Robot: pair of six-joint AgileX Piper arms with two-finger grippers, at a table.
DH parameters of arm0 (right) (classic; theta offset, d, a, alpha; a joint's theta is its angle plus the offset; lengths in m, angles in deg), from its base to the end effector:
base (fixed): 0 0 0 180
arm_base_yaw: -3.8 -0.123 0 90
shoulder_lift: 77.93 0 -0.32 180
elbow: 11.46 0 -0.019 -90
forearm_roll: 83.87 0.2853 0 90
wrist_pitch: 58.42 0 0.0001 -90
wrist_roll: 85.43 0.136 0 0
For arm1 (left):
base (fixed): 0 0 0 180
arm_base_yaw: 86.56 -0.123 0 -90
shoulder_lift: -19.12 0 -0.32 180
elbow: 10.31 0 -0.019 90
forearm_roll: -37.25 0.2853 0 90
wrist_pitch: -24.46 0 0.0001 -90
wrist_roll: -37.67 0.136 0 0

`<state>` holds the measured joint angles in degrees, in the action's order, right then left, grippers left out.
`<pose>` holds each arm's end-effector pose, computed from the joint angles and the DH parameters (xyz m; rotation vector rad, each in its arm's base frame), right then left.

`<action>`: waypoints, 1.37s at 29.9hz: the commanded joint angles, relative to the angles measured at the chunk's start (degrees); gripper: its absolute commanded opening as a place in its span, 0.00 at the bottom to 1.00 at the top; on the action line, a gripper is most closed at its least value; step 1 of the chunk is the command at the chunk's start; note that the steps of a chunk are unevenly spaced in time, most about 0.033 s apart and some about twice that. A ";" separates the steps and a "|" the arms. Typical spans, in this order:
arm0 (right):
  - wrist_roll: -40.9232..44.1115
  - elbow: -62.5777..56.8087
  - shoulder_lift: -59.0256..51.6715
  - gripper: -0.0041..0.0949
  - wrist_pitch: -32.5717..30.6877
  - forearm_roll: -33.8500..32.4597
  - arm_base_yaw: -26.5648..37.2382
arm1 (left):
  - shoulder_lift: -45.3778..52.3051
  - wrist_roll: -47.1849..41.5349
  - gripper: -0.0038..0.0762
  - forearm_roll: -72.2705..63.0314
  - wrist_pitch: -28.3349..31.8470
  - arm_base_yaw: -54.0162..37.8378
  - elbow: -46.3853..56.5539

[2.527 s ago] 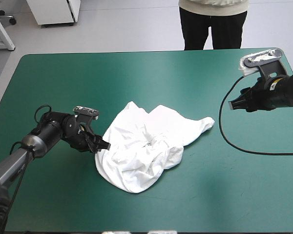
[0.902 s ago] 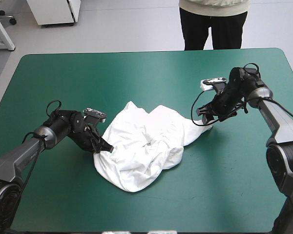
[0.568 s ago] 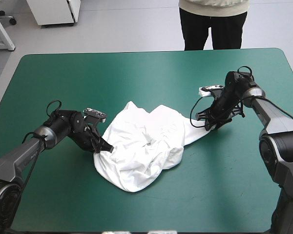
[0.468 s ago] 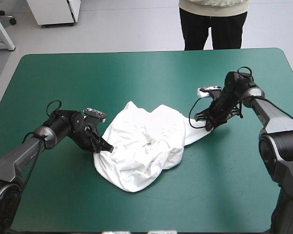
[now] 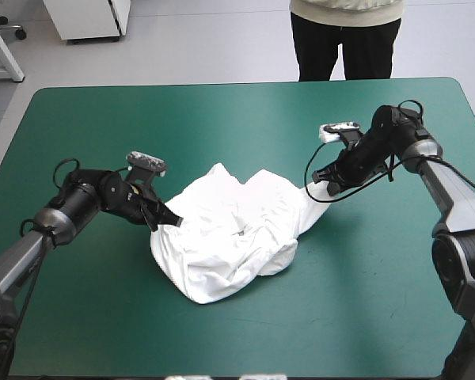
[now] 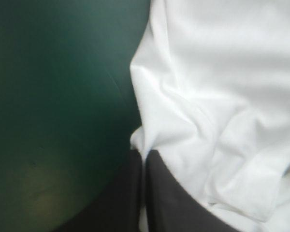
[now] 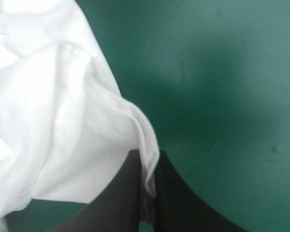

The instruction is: Fold the cloth

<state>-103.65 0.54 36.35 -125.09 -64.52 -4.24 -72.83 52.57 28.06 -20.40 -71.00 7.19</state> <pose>0.4317 0.1028 0.2460 -0.5084 2.8447 0.4440 0.3287 -0.1075 0.2443 0.5915 2.6229 -0.1907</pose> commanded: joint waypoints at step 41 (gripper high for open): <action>0.86 42.36 -43.88 0.04 -2.64 -6.37 0.11 | 17.65 -0.12 0.04 2.60 -19.40 -3.60 -71.02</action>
<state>-104.21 42.73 -7.88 -130.24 -68.07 -4.24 -54.32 53.16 31.99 -43.34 -74.63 -65.72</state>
